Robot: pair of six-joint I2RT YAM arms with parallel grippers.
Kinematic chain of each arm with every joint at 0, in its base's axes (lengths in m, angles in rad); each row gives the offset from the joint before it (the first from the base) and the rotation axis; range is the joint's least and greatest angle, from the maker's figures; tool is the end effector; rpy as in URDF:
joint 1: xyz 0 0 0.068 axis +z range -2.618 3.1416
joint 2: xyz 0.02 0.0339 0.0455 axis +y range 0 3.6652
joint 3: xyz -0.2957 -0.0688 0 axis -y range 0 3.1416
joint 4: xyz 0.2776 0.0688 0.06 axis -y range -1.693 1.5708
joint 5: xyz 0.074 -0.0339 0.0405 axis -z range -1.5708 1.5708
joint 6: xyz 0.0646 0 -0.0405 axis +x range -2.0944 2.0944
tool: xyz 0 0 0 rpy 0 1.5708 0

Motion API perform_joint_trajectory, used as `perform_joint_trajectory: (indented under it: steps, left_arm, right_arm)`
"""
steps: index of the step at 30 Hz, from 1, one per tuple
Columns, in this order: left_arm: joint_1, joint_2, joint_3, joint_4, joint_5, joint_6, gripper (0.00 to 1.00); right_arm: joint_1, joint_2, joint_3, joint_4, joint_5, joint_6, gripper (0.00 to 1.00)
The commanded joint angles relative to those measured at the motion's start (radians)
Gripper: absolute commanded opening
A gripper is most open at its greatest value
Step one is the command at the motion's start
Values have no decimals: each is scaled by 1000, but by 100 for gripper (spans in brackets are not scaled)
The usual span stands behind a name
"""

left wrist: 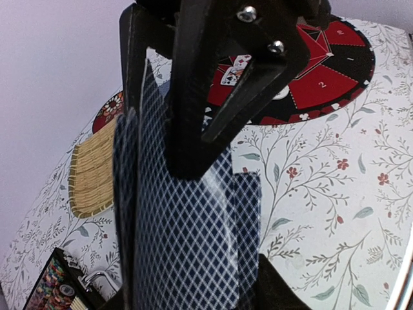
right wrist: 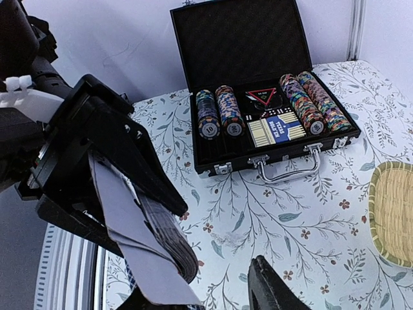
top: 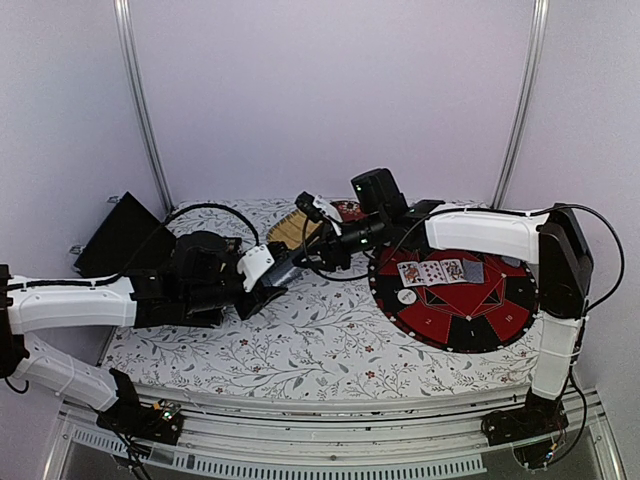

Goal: Distribute texas hold em gaming equipment
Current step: Pick up the poker card from the face-down deck piles, then distribute the poker card in the community card area.

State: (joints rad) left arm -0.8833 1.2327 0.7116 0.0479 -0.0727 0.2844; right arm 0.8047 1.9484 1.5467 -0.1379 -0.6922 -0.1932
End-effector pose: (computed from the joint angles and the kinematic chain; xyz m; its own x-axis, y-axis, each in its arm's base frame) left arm 0.2040 -0.2411 0.2432 -0.0728 0.5297 -0.8451 0.7816 0.5566 0.2815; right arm 0.3268 0.3991 0.2715 -0.1702 -0.3901 -0.9049 -0.9854 0.0655 0.1571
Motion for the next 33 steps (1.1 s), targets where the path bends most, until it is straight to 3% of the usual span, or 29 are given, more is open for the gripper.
perform_joint_trajectory:
  steps: [1,13,24,33]
  left_arm:
    - [-2,6,17,40,3,6,44]
    - [2,23,14,41,-4,2,44]
    - [14,38,13,49,-18,-18,44]
    - [27,60,4,70,-15,-50,44]
  right_arm:
    - [-4,-62,4,-68,30,-33,39]
    - [-4,-88,54,-229,71,-87,3]
    - [-26,-225,11,-300,127,-122,1]
    - [-256,-430,-202,-135,176,173,1]
